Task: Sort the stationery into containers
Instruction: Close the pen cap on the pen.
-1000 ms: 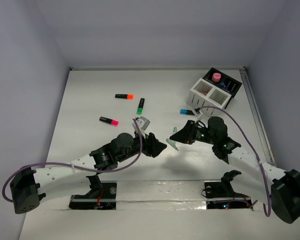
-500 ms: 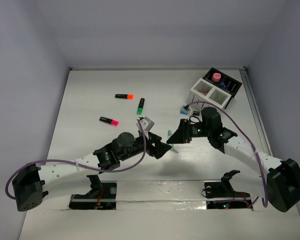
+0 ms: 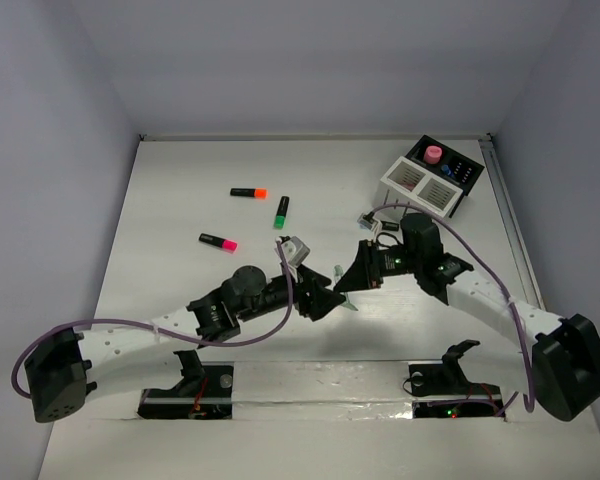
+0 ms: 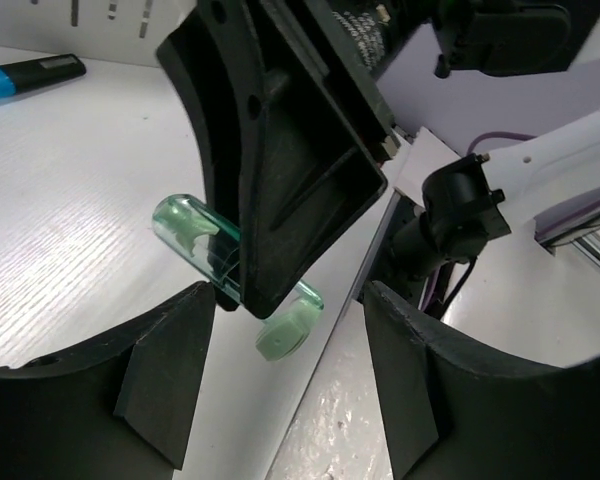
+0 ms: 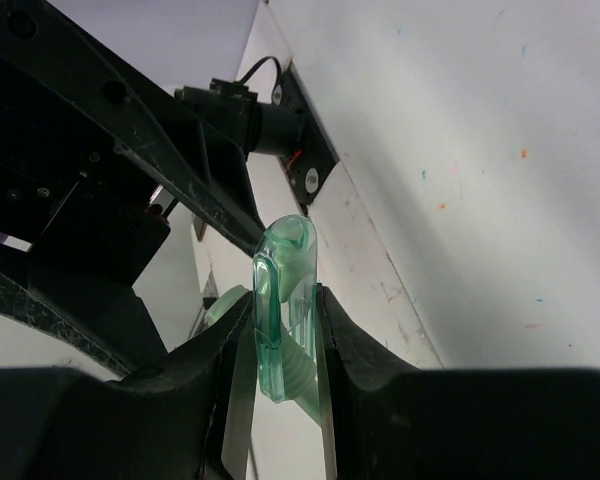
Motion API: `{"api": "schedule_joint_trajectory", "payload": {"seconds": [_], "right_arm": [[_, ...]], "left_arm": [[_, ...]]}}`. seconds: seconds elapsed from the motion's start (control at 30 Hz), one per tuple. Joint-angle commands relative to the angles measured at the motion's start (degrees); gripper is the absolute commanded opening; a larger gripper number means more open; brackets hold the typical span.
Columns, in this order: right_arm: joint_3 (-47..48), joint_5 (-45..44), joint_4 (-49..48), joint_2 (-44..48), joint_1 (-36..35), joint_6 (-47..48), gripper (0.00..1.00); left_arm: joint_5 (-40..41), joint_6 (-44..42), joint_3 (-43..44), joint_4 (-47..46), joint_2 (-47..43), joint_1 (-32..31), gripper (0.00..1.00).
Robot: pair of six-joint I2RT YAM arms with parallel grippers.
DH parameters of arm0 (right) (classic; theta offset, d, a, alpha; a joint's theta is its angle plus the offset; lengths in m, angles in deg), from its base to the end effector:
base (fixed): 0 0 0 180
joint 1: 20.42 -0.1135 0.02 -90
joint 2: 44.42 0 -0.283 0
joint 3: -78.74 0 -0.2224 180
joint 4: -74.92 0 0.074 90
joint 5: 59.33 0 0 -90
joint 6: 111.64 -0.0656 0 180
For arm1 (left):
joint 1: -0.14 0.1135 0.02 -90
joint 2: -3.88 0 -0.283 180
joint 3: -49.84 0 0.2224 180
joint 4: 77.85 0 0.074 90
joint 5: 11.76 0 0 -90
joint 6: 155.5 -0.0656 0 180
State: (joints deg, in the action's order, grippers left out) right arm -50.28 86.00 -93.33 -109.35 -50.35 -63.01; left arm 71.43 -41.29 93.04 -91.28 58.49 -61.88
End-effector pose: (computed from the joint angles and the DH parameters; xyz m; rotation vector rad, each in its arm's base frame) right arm 0.1605 0.1546 0.2680 -0.4905 2.2096 1.7032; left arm 0.0931 -0.1919 0.3051 0.6421 1.5554 -1.2621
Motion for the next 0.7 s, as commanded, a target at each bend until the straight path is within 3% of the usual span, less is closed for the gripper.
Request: {"api": "schedule_joint_trajectory", "payload": {"seconds": [0.0,0.23,0.67], "right_arm": [[3.0,5.6,-2.1,-2.0,0.1,-0.5,0.1],[3.4,8.8,-4.2,-4.4,0.1,-2.1,0.1],[3.3,7.9,-6.8,-5.3,0.1,-5.5,0.07]], "left_arm": [[-5.1,-1.4,-0.6,-6.2,0.5,0.1,0.58],[-11.0,-1.6,-1.4,-8.4,-0.1,-0.5,0.55],[-12.2,-1.0,-3.6,-7.8,-3.5,-1.5,0.49]]}}
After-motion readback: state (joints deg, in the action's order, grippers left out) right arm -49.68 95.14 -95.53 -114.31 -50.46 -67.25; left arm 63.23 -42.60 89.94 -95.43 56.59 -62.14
